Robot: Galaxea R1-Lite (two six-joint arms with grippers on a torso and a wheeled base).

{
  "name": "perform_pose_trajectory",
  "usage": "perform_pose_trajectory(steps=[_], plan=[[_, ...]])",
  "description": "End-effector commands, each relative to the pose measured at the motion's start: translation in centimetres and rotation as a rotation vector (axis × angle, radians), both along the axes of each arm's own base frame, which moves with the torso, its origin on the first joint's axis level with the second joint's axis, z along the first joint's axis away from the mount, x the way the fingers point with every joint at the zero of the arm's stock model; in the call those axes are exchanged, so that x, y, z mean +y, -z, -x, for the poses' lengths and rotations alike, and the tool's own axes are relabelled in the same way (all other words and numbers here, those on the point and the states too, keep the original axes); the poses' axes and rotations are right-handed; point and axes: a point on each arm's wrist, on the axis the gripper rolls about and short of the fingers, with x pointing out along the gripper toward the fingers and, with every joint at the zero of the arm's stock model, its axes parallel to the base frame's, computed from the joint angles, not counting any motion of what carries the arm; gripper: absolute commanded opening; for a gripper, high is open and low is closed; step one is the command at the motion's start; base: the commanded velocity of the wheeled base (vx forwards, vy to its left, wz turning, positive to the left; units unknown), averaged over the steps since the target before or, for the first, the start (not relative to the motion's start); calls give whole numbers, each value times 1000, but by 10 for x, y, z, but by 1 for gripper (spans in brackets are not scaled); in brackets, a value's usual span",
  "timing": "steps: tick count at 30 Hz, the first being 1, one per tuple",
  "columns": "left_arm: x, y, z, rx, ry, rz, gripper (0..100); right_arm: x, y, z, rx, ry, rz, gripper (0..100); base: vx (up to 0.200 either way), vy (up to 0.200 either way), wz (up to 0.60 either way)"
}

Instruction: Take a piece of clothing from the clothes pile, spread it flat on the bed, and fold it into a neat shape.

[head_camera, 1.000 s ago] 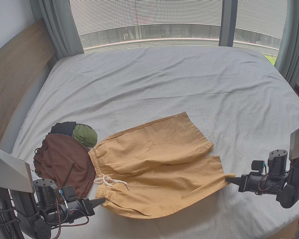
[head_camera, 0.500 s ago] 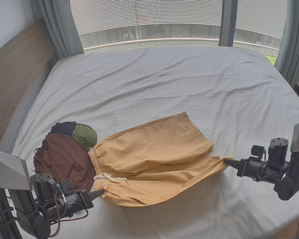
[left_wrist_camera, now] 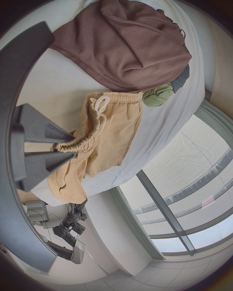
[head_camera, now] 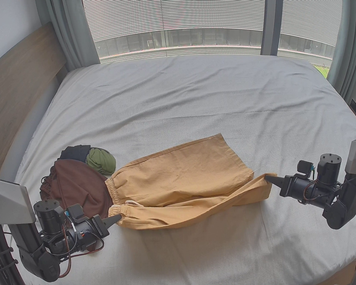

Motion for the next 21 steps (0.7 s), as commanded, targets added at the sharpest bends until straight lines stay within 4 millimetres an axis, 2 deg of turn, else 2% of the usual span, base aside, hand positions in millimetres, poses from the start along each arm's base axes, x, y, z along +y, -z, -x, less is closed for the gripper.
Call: perform_pose_trajectory(steps=[1,14,21], plan=[[0,-5,-2,-23,-5,9,0,2,-8,-11,-27,0,-4,0,0,0,0],[-2,-7,-12,-29,-75,28,0,5,-30,-31,-56,-2,-8,0,0,0,0],[-1,2,-16,-10,-96,17,0,12,-47,-54,-81,-11,-13,0,0,0,0]])
